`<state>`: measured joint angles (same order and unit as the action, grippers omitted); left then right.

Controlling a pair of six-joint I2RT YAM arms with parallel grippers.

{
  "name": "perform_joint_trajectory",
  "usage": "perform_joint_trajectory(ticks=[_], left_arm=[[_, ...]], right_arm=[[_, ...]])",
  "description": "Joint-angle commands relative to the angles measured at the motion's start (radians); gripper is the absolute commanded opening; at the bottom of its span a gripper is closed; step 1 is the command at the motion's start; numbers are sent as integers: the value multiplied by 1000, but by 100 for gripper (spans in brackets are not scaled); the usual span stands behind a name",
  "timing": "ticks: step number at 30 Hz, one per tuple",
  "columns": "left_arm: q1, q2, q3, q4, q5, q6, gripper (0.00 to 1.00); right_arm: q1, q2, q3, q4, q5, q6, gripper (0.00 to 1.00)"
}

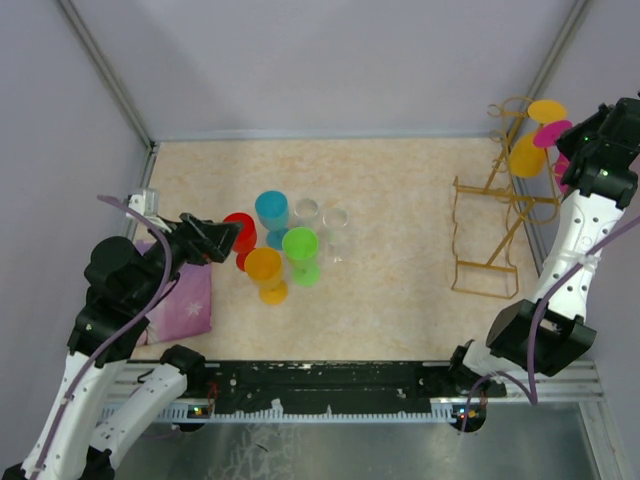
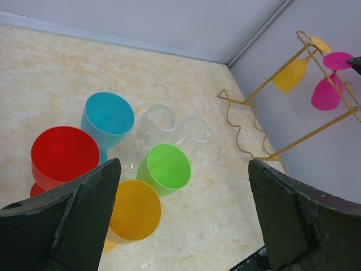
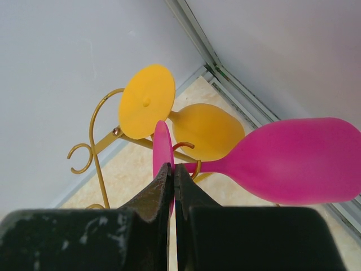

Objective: Take the wine glass off the wine glass rack
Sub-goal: Pick up the wine glass from the wine rack.

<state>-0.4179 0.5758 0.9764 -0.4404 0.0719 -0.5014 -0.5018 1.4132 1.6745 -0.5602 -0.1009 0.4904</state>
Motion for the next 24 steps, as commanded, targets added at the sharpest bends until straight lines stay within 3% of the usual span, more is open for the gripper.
perform_joint_trajectory(ticks=[1, 24], left_arm=[[5, -1, -10, 37, 4, -3, 99], [6, 6, -8, 48, 11, -2, 99]], right_arm=[[-5, -59, 22, 90, 35, -1, 0], [-6, -90, -18, 154, 76, 92, 0]])
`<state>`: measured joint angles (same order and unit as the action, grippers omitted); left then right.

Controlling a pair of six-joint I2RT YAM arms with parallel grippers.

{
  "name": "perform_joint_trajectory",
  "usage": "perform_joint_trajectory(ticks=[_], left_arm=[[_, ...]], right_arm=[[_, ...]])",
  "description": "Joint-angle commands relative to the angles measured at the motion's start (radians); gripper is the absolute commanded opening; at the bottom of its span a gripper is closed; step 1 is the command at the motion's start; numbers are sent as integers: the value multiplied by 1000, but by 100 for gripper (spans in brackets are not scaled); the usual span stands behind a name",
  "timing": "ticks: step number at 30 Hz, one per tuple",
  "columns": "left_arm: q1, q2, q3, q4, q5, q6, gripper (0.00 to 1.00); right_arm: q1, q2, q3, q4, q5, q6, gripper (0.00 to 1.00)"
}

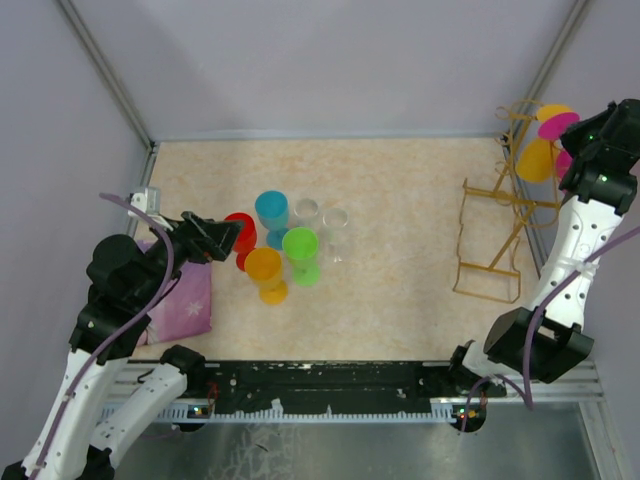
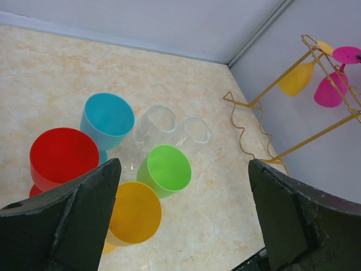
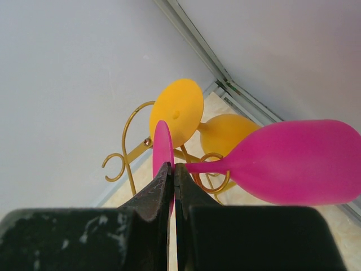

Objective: Take the wine glass off the wine glass rack
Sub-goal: Pick up the wine glass from the wine rack.

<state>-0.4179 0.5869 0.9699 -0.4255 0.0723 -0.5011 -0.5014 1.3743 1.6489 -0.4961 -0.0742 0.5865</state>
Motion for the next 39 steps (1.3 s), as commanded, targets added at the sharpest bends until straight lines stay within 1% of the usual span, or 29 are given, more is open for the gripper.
perform_joint_trajectory(ticks=[1, 15, 26, 31, 39], left_arm=[[6, -3, -2, 34, 12, -2, 99], [5, 1, -7, 39, 24, -7, 99], [5, -4, -7, 38, 31, -15, 99], [5, -8, -10, 37, 28, -16, 99], [6, -10, -10, 36, 24, -15, 99]], right_arm=[[-5, -53, 8, 89, 56, -7, 0], [-4, -73, 10, 61, 93, -61, 0], [-2, -100, -71, 72, 124, -98, 0], [-2, -109, -77, 79, 121, -96, 0], [-2, -111, -67, 107, 211, -96, 0]])
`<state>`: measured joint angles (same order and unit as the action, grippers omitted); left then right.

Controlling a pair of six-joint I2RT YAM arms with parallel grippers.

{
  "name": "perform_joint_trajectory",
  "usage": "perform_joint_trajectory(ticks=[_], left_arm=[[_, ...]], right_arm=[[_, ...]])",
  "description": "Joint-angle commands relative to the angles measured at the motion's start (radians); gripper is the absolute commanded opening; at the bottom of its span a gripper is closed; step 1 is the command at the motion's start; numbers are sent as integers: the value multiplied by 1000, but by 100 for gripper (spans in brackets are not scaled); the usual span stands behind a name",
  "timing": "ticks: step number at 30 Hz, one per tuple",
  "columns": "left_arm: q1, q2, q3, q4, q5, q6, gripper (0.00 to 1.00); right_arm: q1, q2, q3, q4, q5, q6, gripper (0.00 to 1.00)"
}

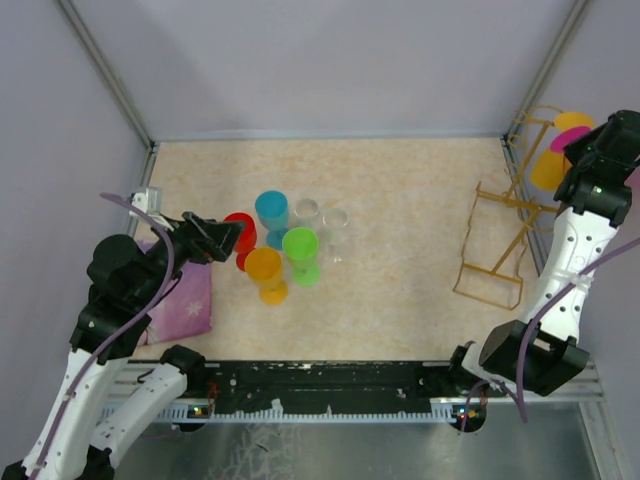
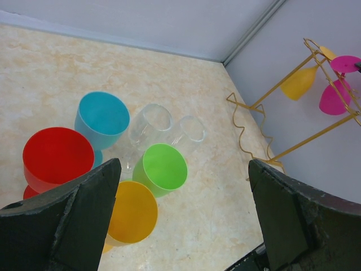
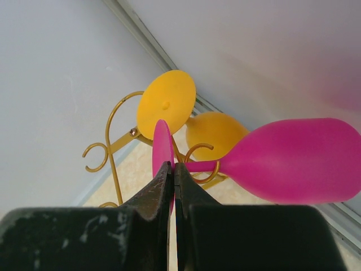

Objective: Take the wine glass off the wine glass rack
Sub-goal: Pick up the wine glass from the wine rack.

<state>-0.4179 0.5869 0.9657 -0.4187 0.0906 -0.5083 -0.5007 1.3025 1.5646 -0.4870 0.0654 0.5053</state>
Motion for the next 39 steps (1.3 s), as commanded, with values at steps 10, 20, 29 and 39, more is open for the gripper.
perform_joint_trajectory(ticks=[10, 20, 29, 39], left_arm=[[6, -6, -17, 33, 6, -7, 99], [6, -23, -16, 19, -7, -4, 99], [6, -24, -22, 17, -6, -7, 99], [6, -16, -26, 24, 4, -9, 99]], right_arm=[[15, -34, 5, 69, 35, 19, 0], [90, -68, -78, 98, -189, 124, 0], [106, -58, -97, 104, -175, 136, 0], [106, -53, -89, 97, -125, 103, 0]])
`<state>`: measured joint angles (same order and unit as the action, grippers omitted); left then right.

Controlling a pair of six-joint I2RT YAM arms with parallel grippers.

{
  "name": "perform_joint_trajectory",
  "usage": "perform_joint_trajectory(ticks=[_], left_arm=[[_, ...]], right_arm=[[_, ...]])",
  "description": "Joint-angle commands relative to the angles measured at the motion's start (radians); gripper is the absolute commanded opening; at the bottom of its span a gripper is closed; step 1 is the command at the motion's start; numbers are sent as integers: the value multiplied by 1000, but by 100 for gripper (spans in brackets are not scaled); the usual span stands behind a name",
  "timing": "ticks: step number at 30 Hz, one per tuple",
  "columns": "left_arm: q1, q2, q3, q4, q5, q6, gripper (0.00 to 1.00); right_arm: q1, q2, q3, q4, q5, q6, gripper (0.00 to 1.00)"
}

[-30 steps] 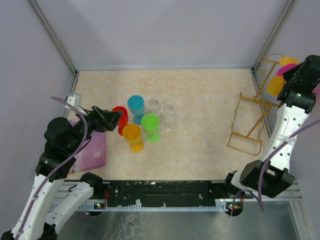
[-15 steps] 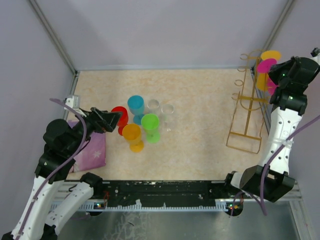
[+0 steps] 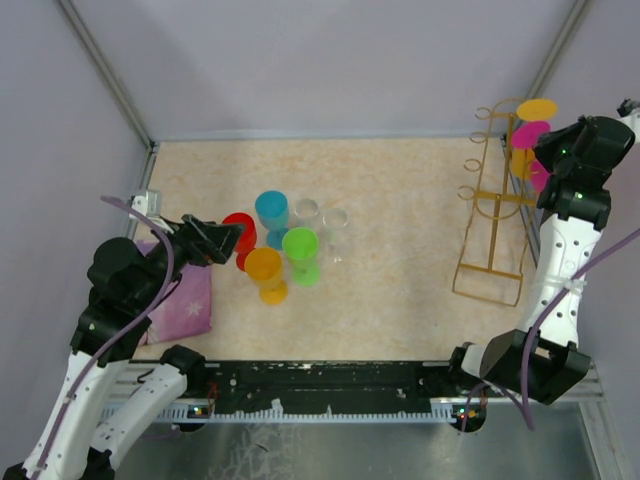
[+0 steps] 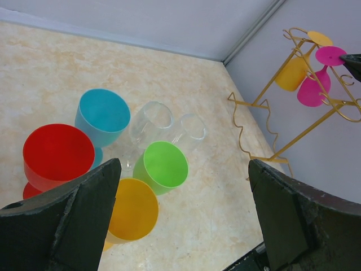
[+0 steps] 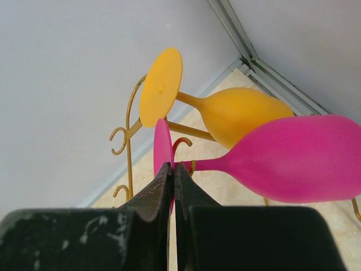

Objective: Take the wine glass off the wine glass rack
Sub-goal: Pick up the wine glass from the wine rack.

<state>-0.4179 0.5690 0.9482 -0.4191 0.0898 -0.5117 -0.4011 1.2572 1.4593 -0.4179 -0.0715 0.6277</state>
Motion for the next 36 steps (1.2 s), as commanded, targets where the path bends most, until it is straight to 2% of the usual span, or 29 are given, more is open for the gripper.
perform_joint_trajectory(ticks=[1, 9, 15, 27, 36], left_arm=[[5, 2, -8, 26, 4, -6, 99], [6, 10, 1, 28, 13, 3, 99], [6, 30, 19, 40, 56, 15, 99], [5, 202, 151, 103, 389, 46, 99], [5, 203, 130, 149, 416, 27, 99]], right_arm=[[7, -5, 25, 24, 21, -23, 0], [6, -11, 69, -26, 133, -73, 0], [5, -21, 63, -35, 146, -75, 0], [-23, -58, 55, -51, 217, -114, 0], [-39, -56, 67, -37, 265, -153, 0]])
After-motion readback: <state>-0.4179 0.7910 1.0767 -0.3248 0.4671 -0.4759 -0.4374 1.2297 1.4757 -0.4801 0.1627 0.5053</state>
